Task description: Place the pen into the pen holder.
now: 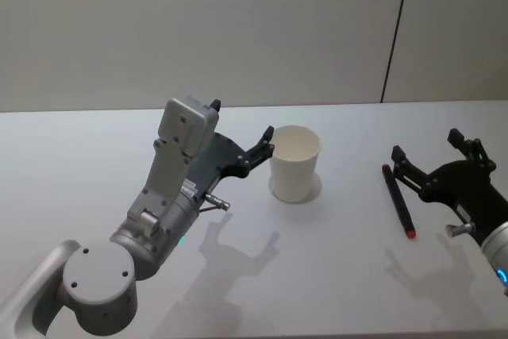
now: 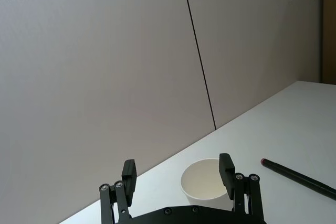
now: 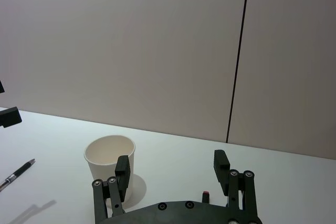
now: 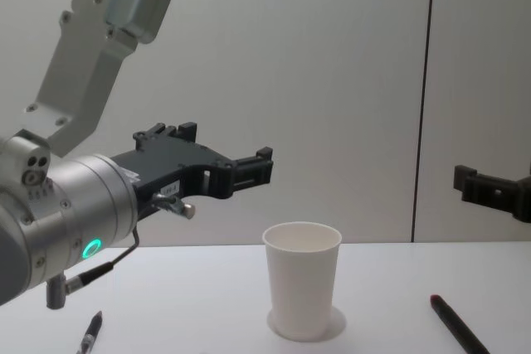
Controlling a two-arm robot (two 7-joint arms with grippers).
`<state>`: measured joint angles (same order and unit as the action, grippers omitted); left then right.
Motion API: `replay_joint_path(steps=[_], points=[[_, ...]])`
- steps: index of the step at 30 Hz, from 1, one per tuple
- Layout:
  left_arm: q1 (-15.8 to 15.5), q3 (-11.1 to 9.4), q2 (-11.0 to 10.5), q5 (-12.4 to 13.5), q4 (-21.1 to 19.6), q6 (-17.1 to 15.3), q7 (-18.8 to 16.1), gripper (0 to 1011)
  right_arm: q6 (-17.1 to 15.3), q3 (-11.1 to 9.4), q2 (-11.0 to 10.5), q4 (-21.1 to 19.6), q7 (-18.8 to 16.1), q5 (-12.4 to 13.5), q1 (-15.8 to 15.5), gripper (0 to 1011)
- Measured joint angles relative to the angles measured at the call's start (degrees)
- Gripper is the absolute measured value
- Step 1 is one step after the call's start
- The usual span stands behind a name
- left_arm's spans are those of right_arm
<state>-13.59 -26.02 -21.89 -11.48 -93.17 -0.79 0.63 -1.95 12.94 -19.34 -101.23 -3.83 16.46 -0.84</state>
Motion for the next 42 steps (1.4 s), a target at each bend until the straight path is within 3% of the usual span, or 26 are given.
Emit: replay_joint_path(steps=[42], points=[[0.0, 0.0, 0.0, 0.0, 0.0, 0.0, 0.0, 1003, 0.0, 0.0, 0.0, 0.0, 0.0, 0.0, 0.0, 1002]])
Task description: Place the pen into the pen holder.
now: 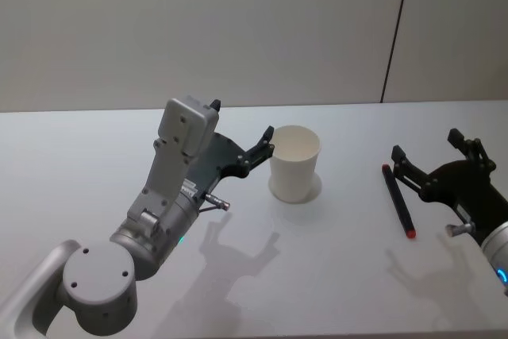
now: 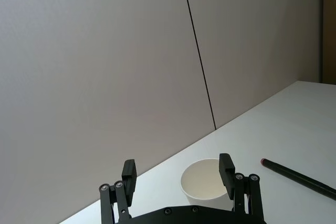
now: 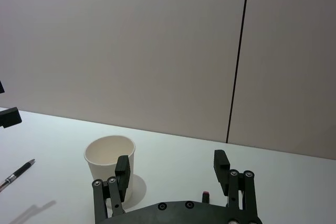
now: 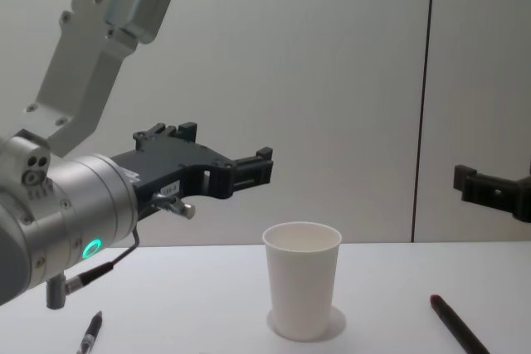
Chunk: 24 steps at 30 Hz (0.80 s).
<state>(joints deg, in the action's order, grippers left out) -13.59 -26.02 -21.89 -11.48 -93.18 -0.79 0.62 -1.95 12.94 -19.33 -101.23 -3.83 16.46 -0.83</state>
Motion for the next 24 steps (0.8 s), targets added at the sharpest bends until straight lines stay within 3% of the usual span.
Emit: replay_joint_path(steps=[11, 24], points=[[0.0, 0.0, 0.0, 0.0, 0.0, 0.0, 0.0, 1003, -2.0, 0.0, 1.1, 2.2, -0.2, -0.6, 2.3, 1002], [0.0, 0.0, 0.0, 0.0, 0.0, 0.0, 0.0, 1003, -10.3, 0.6, 5.3, 9.7, 2.1, -2.2, 9.3, 1002]])
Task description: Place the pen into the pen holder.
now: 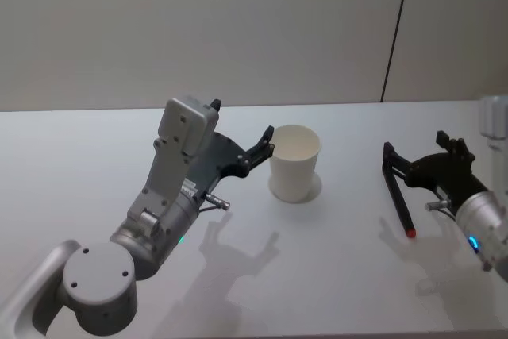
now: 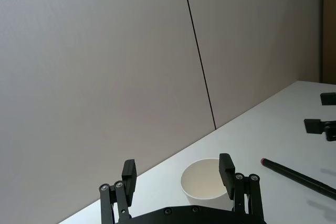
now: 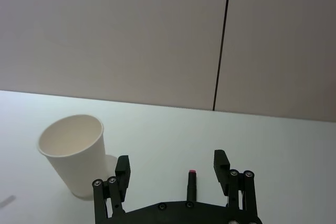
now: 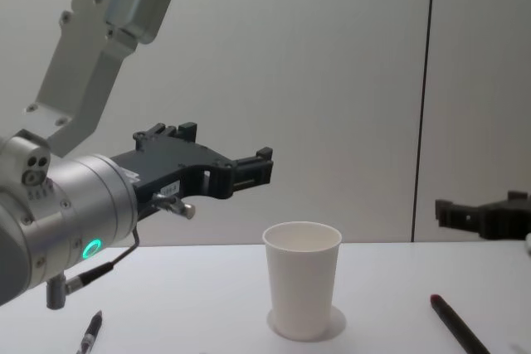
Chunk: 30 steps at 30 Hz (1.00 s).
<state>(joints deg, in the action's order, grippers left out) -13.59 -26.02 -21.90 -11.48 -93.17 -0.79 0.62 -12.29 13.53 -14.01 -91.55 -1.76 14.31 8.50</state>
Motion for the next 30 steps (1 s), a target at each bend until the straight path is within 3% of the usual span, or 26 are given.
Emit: replay_joint_path(steps=[4, 15, 30], points=[[0.0, 0.0, 0.0, 0.0, 0.0, 0.0, 0.0, 1003, -3.0, 0.3, 1.8, 3.3, 1.7, -0.2, 2.6, 1002], [0.0, 0.0, 0.0, 0.0, 0.0, 0.0, 0.0, 1003, -7.3, 0.9, 5.5, 11.0, 6.1, 0.4, 7.4, 1002], [0.0, 0.0, 0.0, 0.0, 0.0, 0.0, 0.0, 1003, -9.6, 1.1, 8.2, 18.7, 9.1, 1.1, 11.1, 1002]])
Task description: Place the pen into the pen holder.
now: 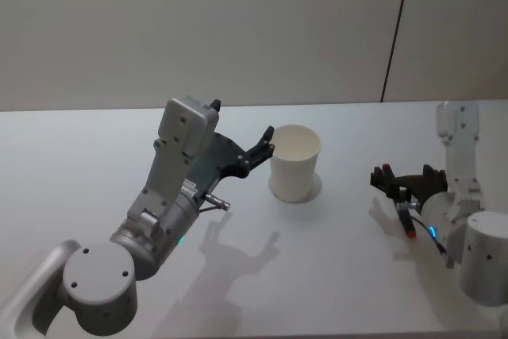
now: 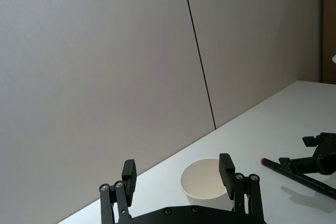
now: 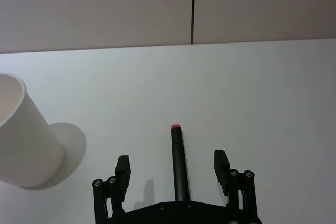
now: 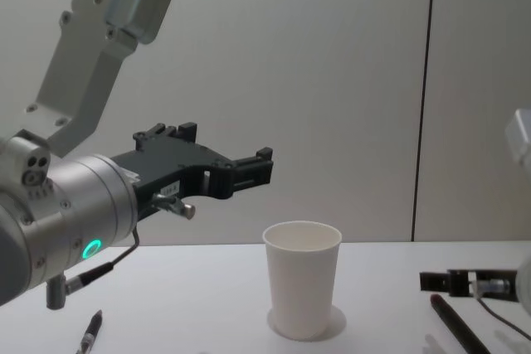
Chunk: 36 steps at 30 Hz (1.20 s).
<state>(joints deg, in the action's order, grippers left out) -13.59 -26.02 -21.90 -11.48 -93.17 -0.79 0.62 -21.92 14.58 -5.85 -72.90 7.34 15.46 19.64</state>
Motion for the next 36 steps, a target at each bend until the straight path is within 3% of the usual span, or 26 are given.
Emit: replay_joint_path(steps=[22, 36], points=[[0.0, 0.0, 0.0, 0.0, 0.0, 0.0, 0.0, 1003, -0.6, -0.6, 1.9, 8.9, 1.2, -0.1, 3.7, 998], [0.0, 0.0, 0.0, 0.0, 0.0, 0.0, 0.0, 1003, 0.7, -0.3, 2.7, 13.1, -0.6, -1.0, 5.2, 607]])
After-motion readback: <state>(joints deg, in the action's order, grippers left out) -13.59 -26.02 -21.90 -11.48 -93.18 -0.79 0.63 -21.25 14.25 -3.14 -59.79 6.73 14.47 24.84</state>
